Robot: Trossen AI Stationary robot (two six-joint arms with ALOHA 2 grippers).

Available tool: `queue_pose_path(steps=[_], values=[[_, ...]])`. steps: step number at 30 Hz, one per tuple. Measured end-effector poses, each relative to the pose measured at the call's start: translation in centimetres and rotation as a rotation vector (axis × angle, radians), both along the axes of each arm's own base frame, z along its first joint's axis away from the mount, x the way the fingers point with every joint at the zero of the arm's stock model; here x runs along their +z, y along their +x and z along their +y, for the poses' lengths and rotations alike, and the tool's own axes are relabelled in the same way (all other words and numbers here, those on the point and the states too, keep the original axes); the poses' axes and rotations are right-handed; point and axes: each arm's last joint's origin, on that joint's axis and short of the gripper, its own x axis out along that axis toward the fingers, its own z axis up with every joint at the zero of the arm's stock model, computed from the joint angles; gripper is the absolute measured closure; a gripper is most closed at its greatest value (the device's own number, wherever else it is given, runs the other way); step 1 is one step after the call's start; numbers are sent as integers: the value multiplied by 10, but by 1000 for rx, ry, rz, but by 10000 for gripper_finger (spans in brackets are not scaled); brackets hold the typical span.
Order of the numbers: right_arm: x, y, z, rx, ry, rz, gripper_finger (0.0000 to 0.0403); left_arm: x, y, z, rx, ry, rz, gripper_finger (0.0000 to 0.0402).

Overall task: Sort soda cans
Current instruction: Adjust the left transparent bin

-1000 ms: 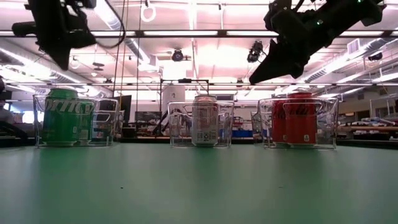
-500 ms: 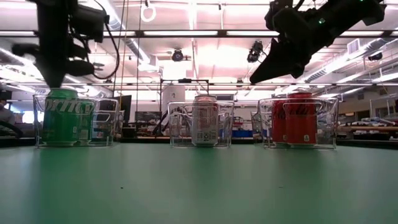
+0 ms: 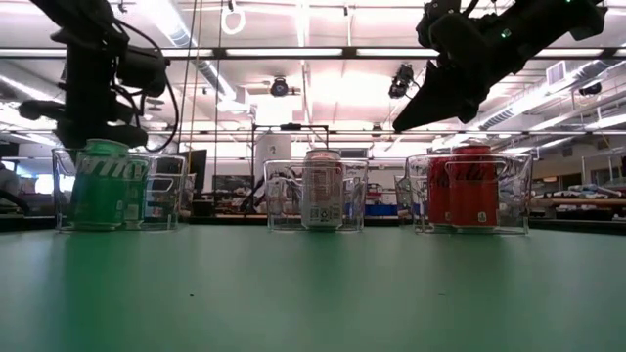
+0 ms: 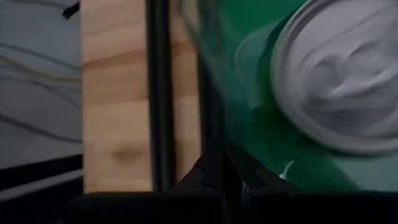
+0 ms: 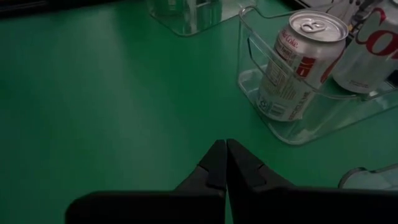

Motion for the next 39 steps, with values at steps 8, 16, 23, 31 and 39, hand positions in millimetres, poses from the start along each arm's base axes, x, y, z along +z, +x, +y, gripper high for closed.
queue_pose_path(steps=[8, 16, 23, 31, 39], values=[[0, 0, 0, 1, -2, 3, 403, -1, 8, 8, -54, 70, -65, 402], [0, 0, 0, 1, -2, 3, 403, 0, 8, 7, -64, 54, -66, 402], [0, 0, 0, 1, -2, 3, 403, 10, 3, 2, -78, 40, -50, 402], [0, 0, 0, 2, -1, -1, 403, 26, 1, 0, -73, 89, -65, 401], [0, 0, 0, 1, -1, -1, 403, 56, 18, 12, -206, 186, -267, 401]])
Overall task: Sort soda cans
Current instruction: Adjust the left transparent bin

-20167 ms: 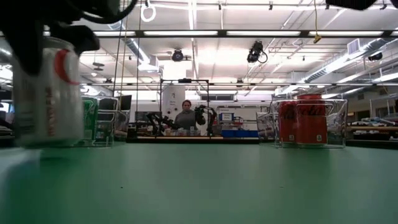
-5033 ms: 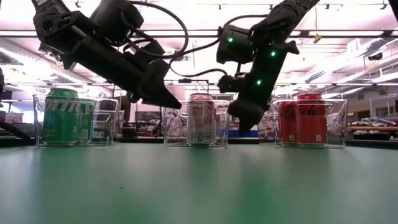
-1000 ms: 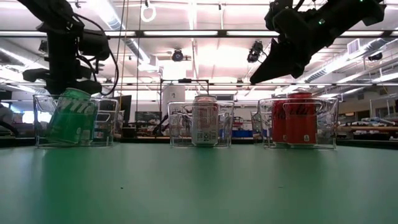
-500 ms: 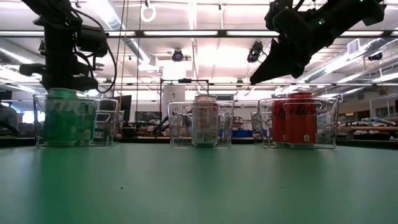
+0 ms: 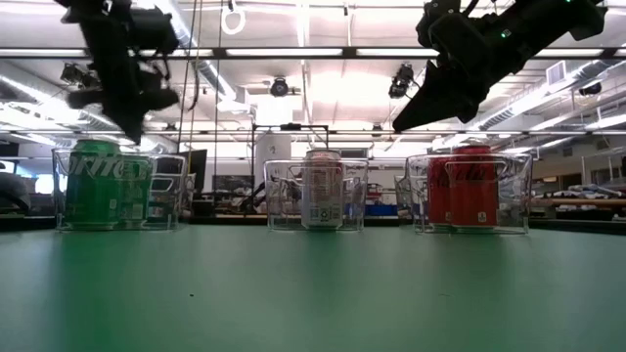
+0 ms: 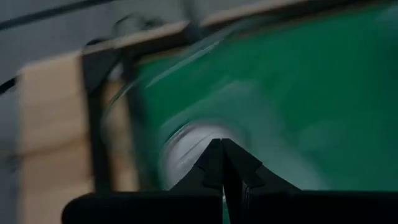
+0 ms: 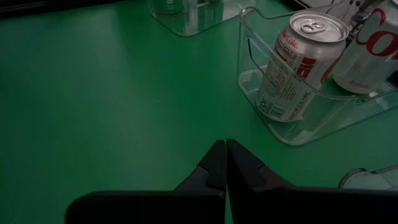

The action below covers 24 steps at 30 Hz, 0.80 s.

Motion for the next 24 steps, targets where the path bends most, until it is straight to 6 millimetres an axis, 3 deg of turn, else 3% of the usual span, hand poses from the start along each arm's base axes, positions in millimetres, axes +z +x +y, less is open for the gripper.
queue_pose_path(steps=[4, 8, 18, 24], values=[[0, 0, 0, 0, 0, 0, 403, 21, 12, 9, -69, 65, -116, 401], [0, 0, 0, 0, 0, 0, 403, 25, 29, 21, -137, 28, -170, 401], [0, 0, 0, 0, 0, 0, 403, -32, 69, 59, -135, -154, -24, 401], [0, 0, 0, 0, 0, 1, 403, -55, 79, 70, -89, -181, 57, 401]])
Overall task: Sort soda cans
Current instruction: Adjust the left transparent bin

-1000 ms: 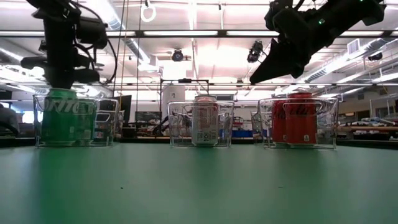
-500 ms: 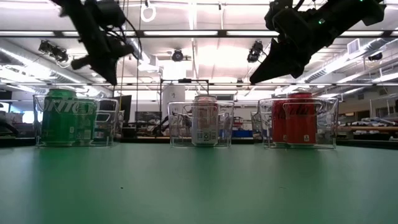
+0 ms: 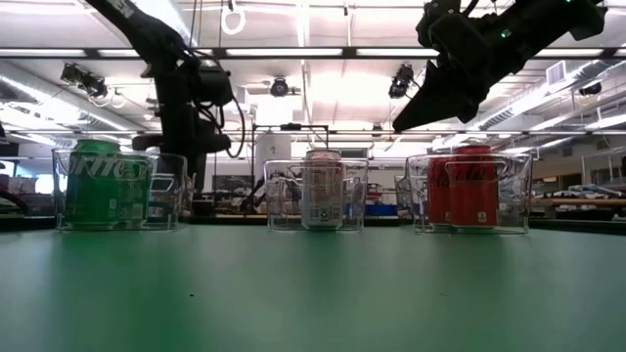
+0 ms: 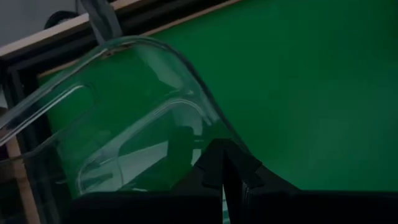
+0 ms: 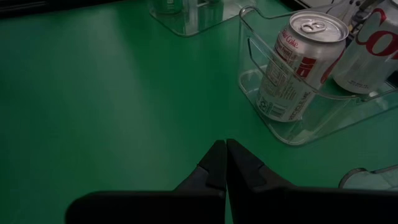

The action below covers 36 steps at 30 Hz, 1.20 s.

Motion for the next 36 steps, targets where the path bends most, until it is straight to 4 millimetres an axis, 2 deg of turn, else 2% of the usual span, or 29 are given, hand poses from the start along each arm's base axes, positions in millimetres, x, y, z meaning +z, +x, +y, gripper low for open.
queue_pose_path(steps=[8, 21, 28, 36], values=[[0, 0, 0, 0, 0, 1, 403, -3, 4, 4, -19, 39, 17, 401], [0, 0, 0, 0, 0, 1, 403, 3, 31, -7, -157, 137, -91, 401], [0, 0, 0, 5, 3, 2, 403, -1, 25, -12, -115, 37, -69, 401], [0, 0, 0, 5, 3, 2, 403, -3, 32, -19, -166, -23, -117, 401]])
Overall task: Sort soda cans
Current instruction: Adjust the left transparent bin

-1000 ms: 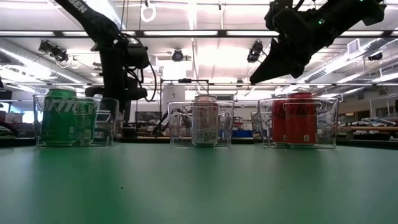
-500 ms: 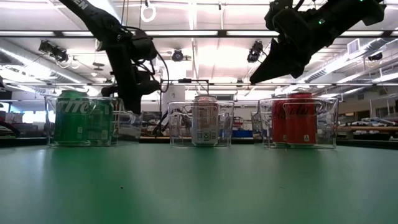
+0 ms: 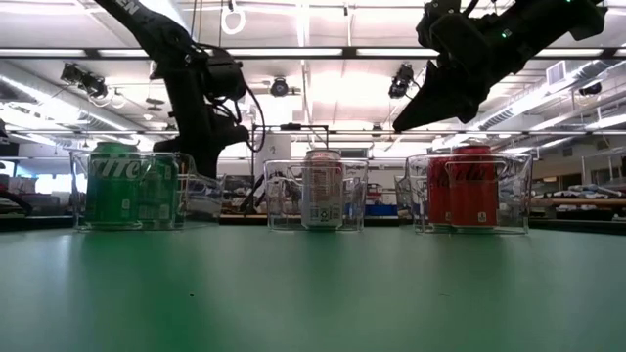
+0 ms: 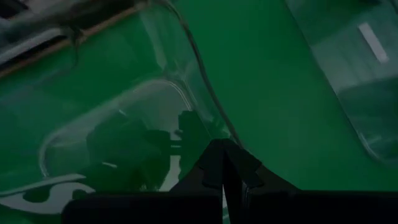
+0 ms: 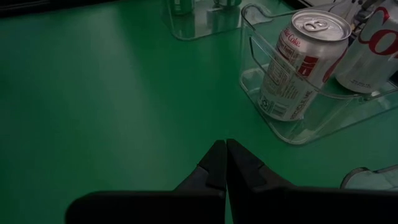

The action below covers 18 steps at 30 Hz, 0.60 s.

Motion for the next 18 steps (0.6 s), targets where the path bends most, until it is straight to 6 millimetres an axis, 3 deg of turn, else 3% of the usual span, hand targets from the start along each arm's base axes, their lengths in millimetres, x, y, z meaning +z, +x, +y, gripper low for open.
queue_pose_path(steps=[18], values=[[-1, 0, 0, -4, 4, 5, 403, 8, 10, 20, -31, 200, -92, 401]])
